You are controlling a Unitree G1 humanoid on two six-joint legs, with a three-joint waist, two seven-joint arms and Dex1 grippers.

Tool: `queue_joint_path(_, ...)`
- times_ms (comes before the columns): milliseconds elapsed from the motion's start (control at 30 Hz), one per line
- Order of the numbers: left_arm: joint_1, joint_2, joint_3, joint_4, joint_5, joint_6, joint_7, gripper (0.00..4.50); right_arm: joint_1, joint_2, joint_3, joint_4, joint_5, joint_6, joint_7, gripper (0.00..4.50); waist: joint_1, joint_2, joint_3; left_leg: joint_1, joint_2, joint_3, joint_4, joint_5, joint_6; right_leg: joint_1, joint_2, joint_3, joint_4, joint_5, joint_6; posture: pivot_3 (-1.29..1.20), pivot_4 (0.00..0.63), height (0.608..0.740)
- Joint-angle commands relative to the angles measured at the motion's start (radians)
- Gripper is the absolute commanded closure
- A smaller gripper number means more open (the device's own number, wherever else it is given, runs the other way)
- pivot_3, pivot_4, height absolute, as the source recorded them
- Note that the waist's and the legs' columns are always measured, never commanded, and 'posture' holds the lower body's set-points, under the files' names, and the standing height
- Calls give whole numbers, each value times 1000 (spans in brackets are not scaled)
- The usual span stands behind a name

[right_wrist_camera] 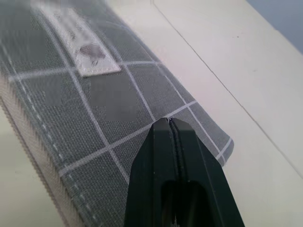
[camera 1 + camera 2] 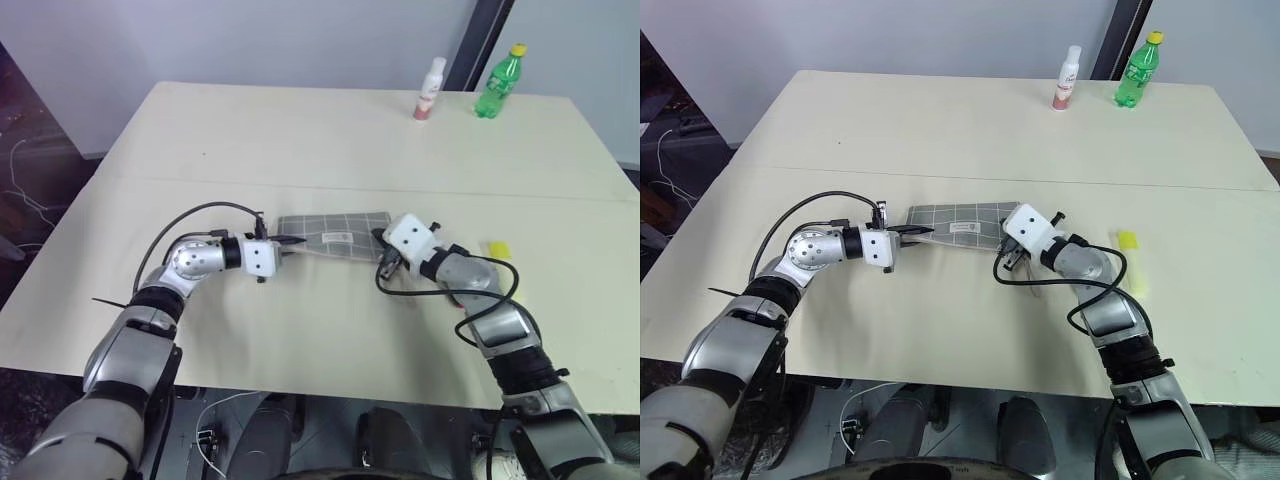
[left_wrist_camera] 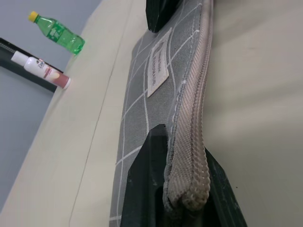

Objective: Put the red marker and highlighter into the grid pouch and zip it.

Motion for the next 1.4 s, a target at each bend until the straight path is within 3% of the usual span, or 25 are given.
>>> queue_joint_path(33,37,22,28,-52,-61,23,-31,4500,2,-6,-73,-131,96,54,29,3058,-2,0,0,0,0,0,0,0,0,0,0,0,0,0,0,0,150,740)
queue_joint_path(233,147,60,58,-230,-59,143,46,4500,124,-70,-195,-410,294,360,74,24,-1,0,0,0,1,0,0,-1,1,0,-1,0,0,0,0,0,150,740)
queue_joint_path(400,241,60,92,-391,-52,290,149,4500,230,-66,-194,-545,323,498,0,24,-1,1,0,0,2,0,0,-1,1,0,-1,1,0,0,-1,0,150,740)
queue_joint_path(500,288,49,95,-473,-55,352,174,4500,259,-47,-128,-531,270,528,-65,24,-1,1,-1,0,2,0,0,-1,1,0,-1,1,-1,0,-1,0,150,740)
queue_joint_path(767,318,33,83,-588,-45,437,193,4500,116,124,-43,-302,194,497,-226,24,4,1,-1,0,2,1,-1,-1,1,-1,-1,2,-2,0,-2,0,150,740)
queue_joint_path(900,310,29,84,-592,-38,449,199,4500,56,173,-39,-214,189,467,-248,1288,2,1,-1,0,2,1,-2,-1,1,-2,0,2,-2,1,-2,0,150,740)
queue_joint_path(967,307,29,87,-594,-33,453,208,4500,40,171,-26,-200,183,460,-236,2425,2,1,-1,-1,2,1,-2,-1,1,-2,0,2,-2,1,-1,0,150,740)
queue_joint_path(1100,301,19,84,-610,-27,471,222,4500,-1,109,132,-204,98,403,-153,4446,1,1,-1,0,2,2,-2,-1,1,-2,0,2,-2,1,-1,0,150,740)
queue_joint_path(1400,320,-8,41,-654,-2,464,214,4500,-197,115,362,-62,-32,196,10,4446,-4,1,-1,0,2,2,-2,-1,1,-2,1,2,-2,1,-1,0,150,740)
